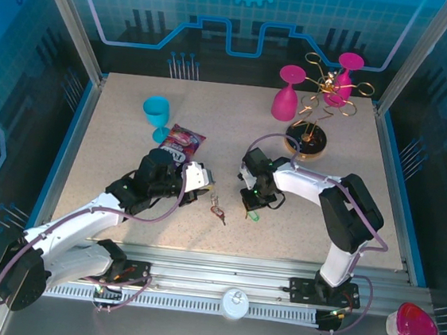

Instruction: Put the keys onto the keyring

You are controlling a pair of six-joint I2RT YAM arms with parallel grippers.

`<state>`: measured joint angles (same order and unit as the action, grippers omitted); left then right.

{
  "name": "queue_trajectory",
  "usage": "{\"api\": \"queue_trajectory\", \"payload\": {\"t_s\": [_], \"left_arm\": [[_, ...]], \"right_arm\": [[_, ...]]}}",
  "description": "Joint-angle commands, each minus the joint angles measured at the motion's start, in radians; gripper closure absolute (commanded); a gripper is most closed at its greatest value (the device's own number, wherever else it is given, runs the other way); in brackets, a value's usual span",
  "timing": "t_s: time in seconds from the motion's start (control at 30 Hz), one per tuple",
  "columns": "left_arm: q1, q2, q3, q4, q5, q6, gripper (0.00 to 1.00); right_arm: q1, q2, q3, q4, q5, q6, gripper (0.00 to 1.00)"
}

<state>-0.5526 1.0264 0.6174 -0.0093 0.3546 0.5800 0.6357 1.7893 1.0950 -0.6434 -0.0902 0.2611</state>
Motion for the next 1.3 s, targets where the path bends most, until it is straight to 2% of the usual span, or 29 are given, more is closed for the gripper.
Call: {"api": "queue_trajectory", "payload": {"t_s": [0.0,0.17,0.47,0.7,0.83,1.07,1.27], "left_arm": [[0.005,-0.014,-0.016,0.041,0.003,0.02,1.0],[0.007,-0.007,-0.013,0.042,0.012,0.017,1.0],[0.005,0.006,-0.013,0.043,0.06,0.009,1.0],[0.002,0.007,-0.015,0.046,0.115,0.006,1.0],[-0.003,0.006,-0.014,0.046,0.153,0.001,1.0],[-0.005,0.021,0.012,0.019,0.187,-0.04,1.0],[-0.005,0.033,0.025,0.009,0.188,-0.056,1.0]], "right_arm": [[0.005,-0.086,0.008,0.004,-0.024,-0.019,1.0],[0.007,-0.246,-0.044,0.095,-0.052,-0.107,1.0],[0.009,-0.494,-0.17,0.309,-0.301,-0.385,1.0],[0.024,-0.591,-0.189,0.367,-0.414,-0.485,1.0],[0.06,-0.602,-0.172,0.359,-0.383,-0.536,1.0],[0.12,-0.566,-0.14,0.366,-0.244,-0.575,1.0],[0.146,-0.557,-0.138,0.401,-0.236,-0.571,1.0]]}}
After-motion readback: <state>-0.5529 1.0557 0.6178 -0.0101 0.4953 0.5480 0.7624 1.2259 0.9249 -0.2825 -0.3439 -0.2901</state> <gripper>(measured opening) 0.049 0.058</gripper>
